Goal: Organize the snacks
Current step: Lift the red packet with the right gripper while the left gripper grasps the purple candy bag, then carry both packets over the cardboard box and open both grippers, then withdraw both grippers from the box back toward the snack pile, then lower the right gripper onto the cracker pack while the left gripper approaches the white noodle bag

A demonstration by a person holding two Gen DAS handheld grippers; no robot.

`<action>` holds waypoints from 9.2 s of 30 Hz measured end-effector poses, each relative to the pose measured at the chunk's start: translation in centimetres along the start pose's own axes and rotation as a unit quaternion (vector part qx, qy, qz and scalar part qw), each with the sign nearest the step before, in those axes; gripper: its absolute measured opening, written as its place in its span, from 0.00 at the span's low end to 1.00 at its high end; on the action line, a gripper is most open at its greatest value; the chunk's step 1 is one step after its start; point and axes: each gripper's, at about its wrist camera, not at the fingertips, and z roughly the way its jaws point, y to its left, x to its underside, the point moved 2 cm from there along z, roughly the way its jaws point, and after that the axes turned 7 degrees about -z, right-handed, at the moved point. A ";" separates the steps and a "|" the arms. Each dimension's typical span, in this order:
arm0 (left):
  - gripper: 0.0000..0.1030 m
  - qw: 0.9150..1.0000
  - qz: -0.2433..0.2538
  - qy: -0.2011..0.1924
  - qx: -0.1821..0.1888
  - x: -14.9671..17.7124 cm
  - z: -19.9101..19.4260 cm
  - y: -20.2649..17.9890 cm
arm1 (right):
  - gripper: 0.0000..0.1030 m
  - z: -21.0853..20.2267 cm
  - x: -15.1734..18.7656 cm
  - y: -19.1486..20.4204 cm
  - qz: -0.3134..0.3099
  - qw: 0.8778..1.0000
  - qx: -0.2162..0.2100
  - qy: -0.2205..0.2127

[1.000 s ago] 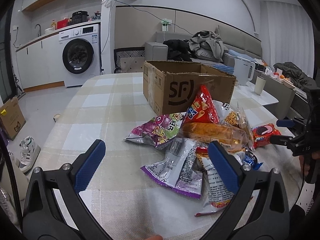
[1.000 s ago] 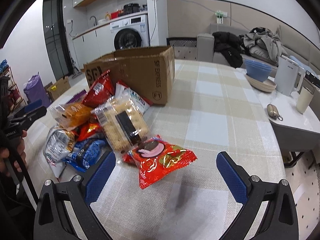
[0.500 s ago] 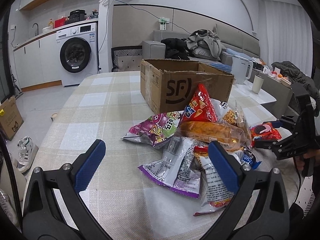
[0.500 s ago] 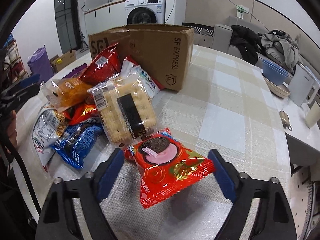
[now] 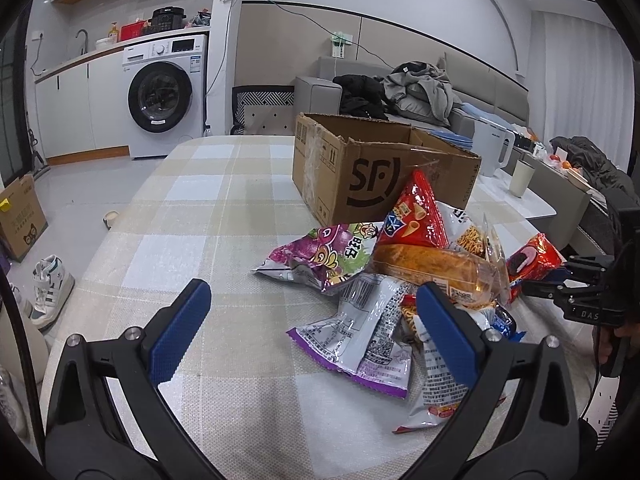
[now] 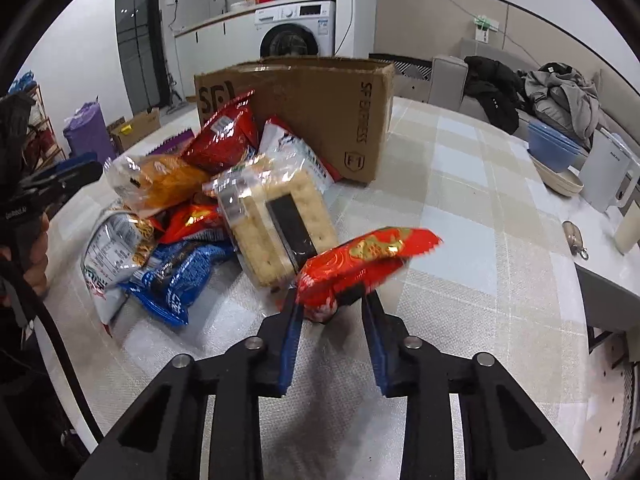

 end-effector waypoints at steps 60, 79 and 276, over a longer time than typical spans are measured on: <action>0.93 0.980 -0.052 0.183 0.060 -4.0 14.9 1.9 | 0.24 -6.1 -4.0 -0.1 0.069 0.988 -0.056 -0.126; 0.48 0.987 -0.046 0.145 0.056 -4.5 13.0 1.3 | 0.24 -5.2 -4.6 0.3 0.066 0.987 -0.072 -0.129; 0.99 0.995 0.035 0.089 0.031 -4.5 0.0 -4.9 | 0.89 3.1 -4.4 0.7 0.044 0.997 -0.069 -0.006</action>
